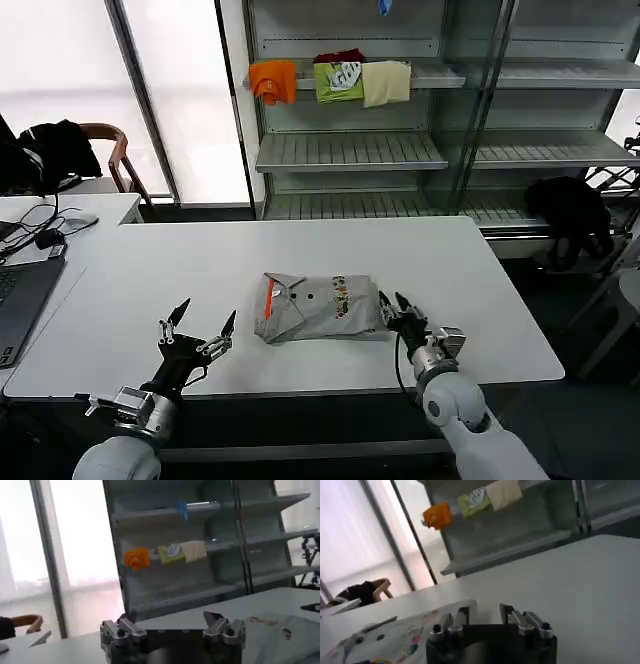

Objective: Fold and organize the clothes.

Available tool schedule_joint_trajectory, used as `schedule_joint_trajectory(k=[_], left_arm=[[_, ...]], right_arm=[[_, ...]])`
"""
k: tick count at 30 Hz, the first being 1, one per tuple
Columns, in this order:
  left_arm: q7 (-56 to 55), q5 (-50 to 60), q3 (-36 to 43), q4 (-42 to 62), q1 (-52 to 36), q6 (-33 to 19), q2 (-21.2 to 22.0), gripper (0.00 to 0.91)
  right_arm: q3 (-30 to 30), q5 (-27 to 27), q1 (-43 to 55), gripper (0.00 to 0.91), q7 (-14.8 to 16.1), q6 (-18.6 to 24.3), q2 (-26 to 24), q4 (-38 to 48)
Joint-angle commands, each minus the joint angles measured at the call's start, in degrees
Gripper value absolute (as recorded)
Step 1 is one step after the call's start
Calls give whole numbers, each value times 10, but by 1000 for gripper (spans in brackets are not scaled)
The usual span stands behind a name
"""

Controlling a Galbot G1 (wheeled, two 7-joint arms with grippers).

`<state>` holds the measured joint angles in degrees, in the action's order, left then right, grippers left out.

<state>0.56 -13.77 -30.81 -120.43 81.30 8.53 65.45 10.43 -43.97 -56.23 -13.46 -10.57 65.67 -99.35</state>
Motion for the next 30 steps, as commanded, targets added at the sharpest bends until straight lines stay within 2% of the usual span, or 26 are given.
schedule_joint_trajectory(k=[1, 3, 7, 9, 12, 14, 17, 20, 25, 30], left_arm=[[-1, -2, -3, -1, 4, 0, -1, 907], [-2, -3, -2, -7, 10, 1, 1, 907], [-13, -31, 5, -29, 22, 37, 1, 907], [-44, -68, 11, -51, 26, 60, -3, 907], [-62, -68, 10, -61, 33, 71, -11, 907], [-76, -69, 7, -62, 36, 70, -16, 907], [-79, -85, -8, -45, 41, 34, -20, 907], [-86, -88, -23, -25, 45, 11, -23, 907], [-100, -108, -61, -1, 65, -23, -29, 907], [-86, -107, -94, 2, 86, -61, -27, 907]], right_arm=[[102, 6, -43, 907, 4, 6, -54, -114], [135, 30, -69, 907, -17, -10, -66, -180], [156, 104, -124, 907, -59, -15, -85, -227], [168, 196, -181, 907, -93, -3, -90, -238], [184, 286, -265, 907, -127, 15, -93, -238], [202, 286, -319, 907, -119, 46, -96, -239], [219, 293, -365, 907, -104, 103, -89, -240], [225, 295, -384, 907, -106, 139, -71, -250], [223, 296, -396, 907, -109, 177, -58, -250], [217, 297, -406, 907, -92, 198, -52, -247]])
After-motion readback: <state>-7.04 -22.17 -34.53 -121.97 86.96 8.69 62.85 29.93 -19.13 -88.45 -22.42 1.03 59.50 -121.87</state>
